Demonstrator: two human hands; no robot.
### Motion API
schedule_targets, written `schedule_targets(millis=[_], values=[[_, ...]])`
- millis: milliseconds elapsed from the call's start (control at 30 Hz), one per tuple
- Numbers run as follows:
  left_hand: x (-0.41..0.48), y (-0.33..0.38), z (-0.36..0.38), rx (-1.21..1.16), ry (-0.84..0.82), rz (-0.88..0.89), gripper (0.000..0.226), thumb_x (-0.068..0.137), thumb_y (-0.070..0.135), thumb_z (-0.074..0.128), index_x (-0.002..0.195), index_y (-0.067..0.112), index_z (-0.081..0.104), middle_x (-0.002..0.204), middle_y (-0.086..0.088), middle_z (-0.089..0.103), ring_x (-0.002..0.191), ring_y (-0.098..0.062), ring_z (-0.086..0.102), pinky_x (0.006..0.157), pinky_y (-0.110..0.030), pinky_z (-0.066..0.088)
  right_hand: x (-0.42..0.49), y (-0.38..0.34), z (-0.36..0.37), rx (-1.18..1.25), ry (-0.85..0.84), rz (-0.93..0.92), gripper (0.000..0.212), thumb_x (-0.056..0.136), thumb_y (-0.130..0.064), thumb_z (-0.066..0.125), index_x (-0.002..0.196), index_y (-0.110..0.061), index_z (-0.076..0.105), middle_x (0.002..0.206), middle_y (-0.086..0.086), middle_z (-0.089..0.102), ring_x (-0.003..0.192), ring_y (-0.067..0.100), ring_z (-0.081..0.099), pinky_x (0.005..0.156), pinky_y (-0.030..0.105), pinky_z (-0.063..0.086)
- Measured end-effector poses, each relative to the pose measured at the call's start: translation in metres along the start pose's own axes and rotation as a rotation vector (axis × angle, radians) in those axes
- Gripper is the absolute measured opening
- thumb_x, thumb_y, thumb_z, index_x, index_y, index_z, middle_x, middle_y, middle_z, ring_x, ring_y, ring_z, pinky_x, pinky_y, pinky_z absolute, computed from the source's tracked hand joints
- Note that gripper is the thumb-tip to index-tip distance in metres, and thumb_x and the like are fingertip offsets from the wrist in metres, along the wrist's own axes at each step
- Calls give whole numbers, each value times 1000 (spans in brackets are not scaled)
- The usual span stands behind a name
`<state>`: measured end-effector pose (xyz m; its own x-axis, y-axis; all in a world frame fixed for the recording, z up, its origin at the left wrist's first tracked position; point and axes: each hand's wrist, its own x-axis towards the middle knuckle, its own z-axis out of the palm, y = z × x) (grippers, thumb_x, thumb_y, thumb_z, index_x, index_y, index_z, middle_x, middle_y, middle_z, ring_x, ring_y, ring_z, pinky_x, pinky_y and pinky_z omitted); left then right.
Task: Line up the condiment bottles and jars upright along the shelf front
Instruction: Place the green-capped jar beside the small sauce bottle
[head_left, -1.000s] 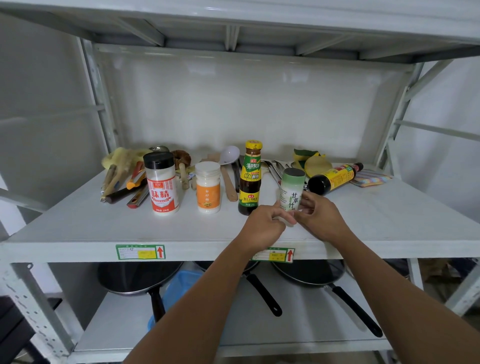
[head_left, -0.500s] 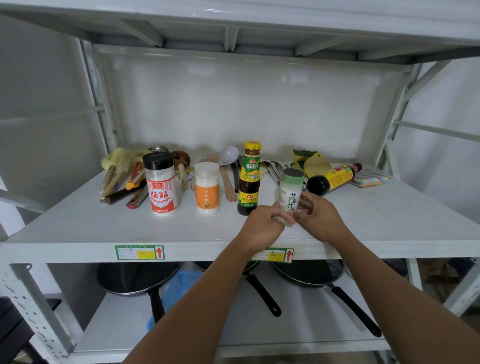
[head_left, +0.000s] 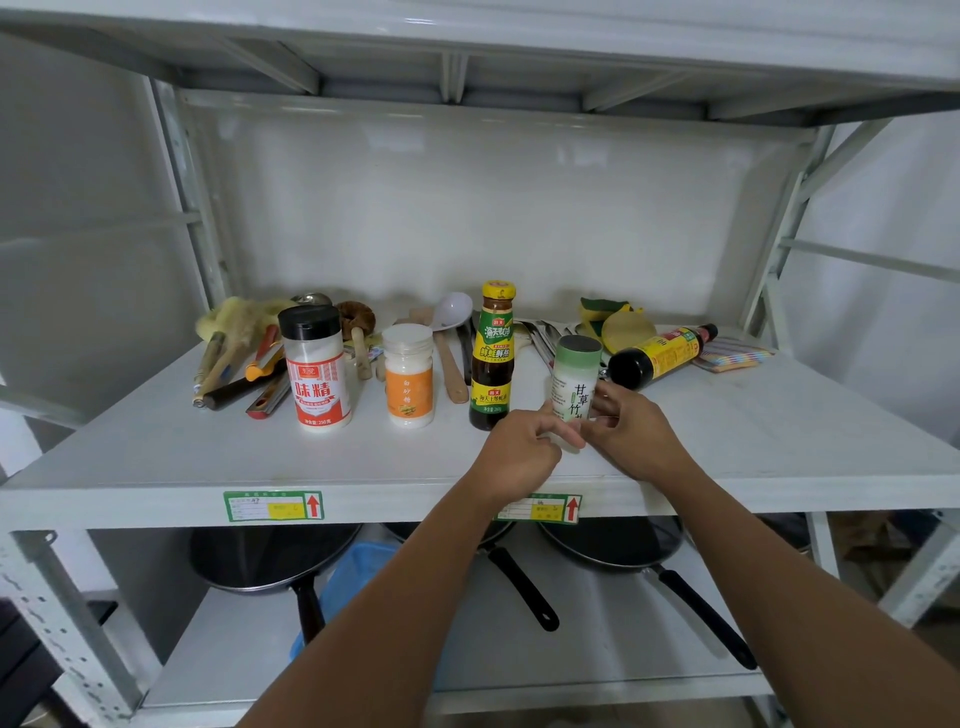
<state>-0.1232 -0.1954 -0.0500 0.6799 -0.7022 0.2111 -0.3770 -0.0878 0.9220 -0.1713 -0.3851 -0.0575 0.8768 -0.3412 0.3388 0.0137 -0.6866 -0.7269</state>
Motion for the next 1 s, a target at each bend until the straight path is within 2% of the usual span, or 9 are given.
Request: schedule_targets(millis=[100, 267, 400, 533, 600, 667, 767, 900, 1000], values=[[0, 0, 0, 3, 2, 9, 44, 86, -13, 46, 103, 9, 79, 152, 3, 53, 138, -15, 53, 77, -14, 51, 0, 0, 0, -5, 1, -4, 49, 90, -17, 80, 133, -35, 66, 111, -25, 74, 103, -12, 69, 88, 13, 49], [0, -1, 0, -1, 10, 23, 44, 86, -14, 45, 104, 8, 78, 150, 3, 55, 132, -16, 59, 83, -20, 54, 0, 1, 0, -14, 5, -7, 50, 90, -18, 80, 134, -34, 66, 120, -18, 76, 109, -6, 69, 94, 19, 52], [-1, 0, -1, -26, 31, 23, 45, 86, -17, 43, 103, 4, 78, 144, 4, 58, 128, 6, 53, 97, -20, 49, 1, 1, 0, -15, 2, 13, 52, 89, -18, 81, 137, -31, 66, 115, -20, 75, 104, -12, 68, 90, 11, 51], [4, -7, -2, -27, 89, 10, 39, 90, -13, 46, 99, 6, 79, 140, 8, 62, 87, -7, 72, 62, -7, 44, 1, 0, 1, 10, 11, 44, 49, 91, -21, 76, 135, -36, 61, 112, -22, 73, 99, -15, 67, 82, 9, 48], [6, -10, -3, -26, 118, 3, 37, 91, -11, 49, 96, 8, 80, 141, 7, 63, 69, 2, 61, 66, -12, 46, 3, 2, 1, 69, 49, 91, 47, 96, -21, 67, 140, -33, 55, 112, -17, 72, 100, -7, 66, 81, 15, 47], [8, -11, -3, -46, 138, 12, 32, 91, -12, 52, 94, 3, 80, 133, 6, 67, 86, 11, 59, 78, -6, 46, 6, 6, 0, 95, 113, 133, 48, 99, -18, 59, 146, -24, 51, 108, -15, 73, 106, 7, 68, 87, 26, 51], [9, -12, -2, -64, 172, 1, 26, 91, -13, 56, 88, 1, 78, 125, 3, 70, 106, 0, 63, 80, 2, 43, 4, 8, -3, 155, 206, 195, 40, 94, -23, 62, 134, -26, 58, 99, -11, 77, 108, 19, 70, 96, 42, 54], [9, -15, 1, 8, 273, -32, 31, 90, -9, 56, 80, 12, 76, 118, -2, 75, 99, -10, 69, 75, -5, 48, -5, 0, -11, 226, 294, 269, 32, 94, -21, 67, 126, -18, 65, 101, -3, 71, 97, 10, 63, 75, 25, 46], [8, -14, 2, 70, 278, -45, 31, 91, -5, 55, 84, 16, 76, 109, 1, 76, 95, -13, 70, 76, -13, 52, -11, 3, -15, 223, 280, 309, 34, 88, -32, 66, 121, -24, 65, 104, -1, 73, 100, 15, 68, 86, 32, 54]])
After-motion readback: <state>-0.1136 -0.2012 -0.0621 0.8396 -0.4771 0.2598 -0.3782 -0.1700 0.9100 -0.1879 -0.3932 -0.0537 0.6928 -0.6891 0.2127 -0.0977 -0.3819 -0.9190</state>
